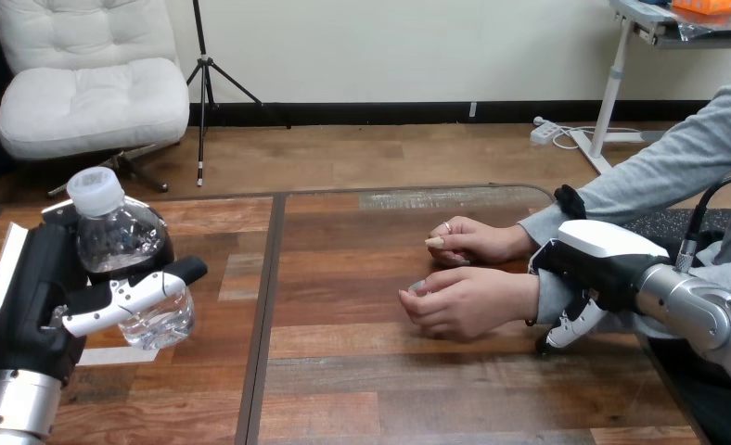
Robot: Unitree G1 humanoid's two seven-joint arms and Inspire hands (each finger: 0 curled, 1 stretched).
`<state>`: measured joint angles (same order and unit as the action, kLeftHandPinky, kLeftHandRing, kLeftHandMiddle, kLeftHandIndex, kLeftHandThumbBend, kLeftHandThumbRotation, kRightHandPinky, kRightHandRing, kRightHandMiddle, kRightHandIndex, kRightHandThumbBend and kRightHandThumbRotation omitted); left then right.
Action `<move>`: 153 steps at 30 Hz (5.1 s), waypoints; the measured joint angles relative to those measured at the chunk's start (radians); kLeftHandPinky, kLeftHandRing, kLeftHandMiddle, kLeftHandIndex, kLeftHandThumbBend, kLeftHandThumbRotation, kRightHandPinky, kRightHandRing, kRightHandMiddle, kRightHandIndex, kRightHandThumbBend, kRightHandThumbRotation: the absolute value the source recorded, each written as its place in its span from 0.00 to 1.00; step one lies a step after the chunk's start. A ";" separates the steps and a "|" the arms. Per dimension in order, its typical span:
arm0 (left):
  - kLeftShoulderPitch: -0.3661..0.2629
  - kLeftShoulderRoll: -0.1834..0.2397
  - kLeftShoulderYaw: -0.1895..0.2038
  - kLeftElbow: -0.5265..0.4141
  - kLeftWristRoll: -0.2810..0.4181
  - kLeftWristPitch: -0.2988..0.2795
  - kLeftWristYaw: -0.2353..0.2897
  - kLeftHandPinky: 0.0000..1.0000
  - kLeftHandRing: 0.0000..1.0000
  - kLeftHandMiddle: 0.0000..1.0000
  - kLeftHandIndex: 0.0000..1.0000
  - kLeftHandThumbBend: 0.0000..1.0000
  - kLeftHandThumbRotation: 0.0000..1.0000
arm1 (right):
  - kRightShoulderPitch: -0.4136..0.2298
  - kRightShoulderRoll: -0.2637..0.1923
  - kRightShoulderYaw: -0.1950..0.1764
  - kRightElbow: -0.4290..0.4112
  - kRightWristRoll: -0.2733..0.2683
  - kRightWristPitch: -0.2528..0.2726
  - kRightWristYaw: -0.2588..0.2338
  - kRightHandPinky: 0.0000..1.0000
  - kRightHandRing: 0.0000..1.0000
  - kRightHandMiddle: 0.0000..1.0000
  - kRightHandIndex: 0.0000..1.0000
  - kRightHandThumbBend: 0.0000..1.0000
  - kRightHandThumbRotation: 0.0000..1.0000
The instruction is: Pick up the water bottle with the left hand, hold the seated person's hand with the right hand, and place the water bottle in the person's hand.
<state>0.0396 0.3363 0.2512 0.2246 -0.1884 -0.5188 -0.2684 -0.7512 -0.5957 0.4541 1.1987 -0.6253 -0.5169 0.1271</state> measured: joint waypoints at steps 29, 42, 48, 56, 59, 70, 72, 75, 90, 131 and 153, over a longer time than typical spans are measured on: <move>0.002 0.000 0.000 -0.012 0.001 0.006 0.005 0.27 0.34 0.38 0.39 0.64 0.00 | 0.003 0.000 -0.006 0.000 0.011 -0.002 0.000 0.35 0.38 0.44 0.48 0.78 0.00; 0.002 0.000 0.000 -0.012 0.000 0.005 0.004 0.27 0.34 0.38 0.39 0.64 0.00 | 0.006 0.000 -0.034 -0.002 0.040 0.004 0.003 0.30 0.35 0.41 0.44 0.83 0.00; 0.002 0.000 0.000 -0.012 0.000 0.005 0.004 0.27 0.34 0.38 0.39 0.64 0.00 | 0.006 0.000 -0.035 -0.005 0.040 0.008 0.003 0.26 0.31 0.38 0.41 0.82 0.00; 0.002 0.000 0.000 -0.012 0.000 0.005 0.004 0.27 0.34 0.38 0.39 0.64 0.00 | 0.006 0.000 -0.035 -0.012 0.040 0.008 0.002 0.21 0.26 0.33 0.36 0.80 0.00; 0.002 0.000 0.000 -0.012 0.001 0.005 0.004 0.27 0.34 0.38 0.39 0.64 0.00 | 0.006 0.000 -0.035 -0.014 0.040 0.008 0.002 0.20 0.25 0.32 0.35 0.79 0.00; 0.002 0.000 0.000 -0.012 0.001 0.005 0.004 0.28 0.34 0.38 0.39 0.64 0.00 | 0.007 0.000 -0.037 -0.016 0.040 0.007 0.000 0.19 0.24 0.31 0.35 0.76 0.00; 0.002 0.000 0.000 -0.012 0.001 0.005 0.004 0.28 0.34 0.38 0.39 0.63 0.00 | 0.007 0.000 -0.038 -0.016 0.040 0.007 -0.001 0.18 0.24 0.31 0.35 0.76 0.00; 0.002 0.000 0.000 -0.012 0.001 0.005 0.004 0.28 0.34 0.38 0.39 0.63 0.00 | 0.008 0.000 -0.038 -0.016 0.040 0.007 -0.001 0.18 0.23 0.31 0.34 0.75 0.00; 0.002 -0.001 0.000 -0.012 0.001 0.005 0.004 0.28 0.34 0.38 0.39 0.63 0.00 | 0.015 0.000 -0.039 -0.018 0.041 0.004 -0.001 0.19 0.24 0.31 0.35 0.75 0.00; 0.003 -0.005 -0.004 -0.016 0.001 0.008 0.004 0.28 0.34 0.38 0.39 0.65 0.00 | 0.017 0.000 -0.067 -0.018 0.051 -0.003 -0.005 0.22 0.28 0.35 0.38 0.79 0.00; 0.003 -0.037 -0.018 -0.035 0.001 0.036 -0.008 0.28 0.34 0.39 0.40 0.65 0.00 | 0.018 -0.001 -0.072 -0.035 0.062 -0.009 -0.005 0.22 0.28 0.35 0.37 0.80 0.00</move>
<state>0.0428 0.2994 0.2332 0.1891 -0.1872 -0.4829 -0.2762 -0.7333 -0.5968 0.3820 1.1633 -0.5628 -0.5257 0.1220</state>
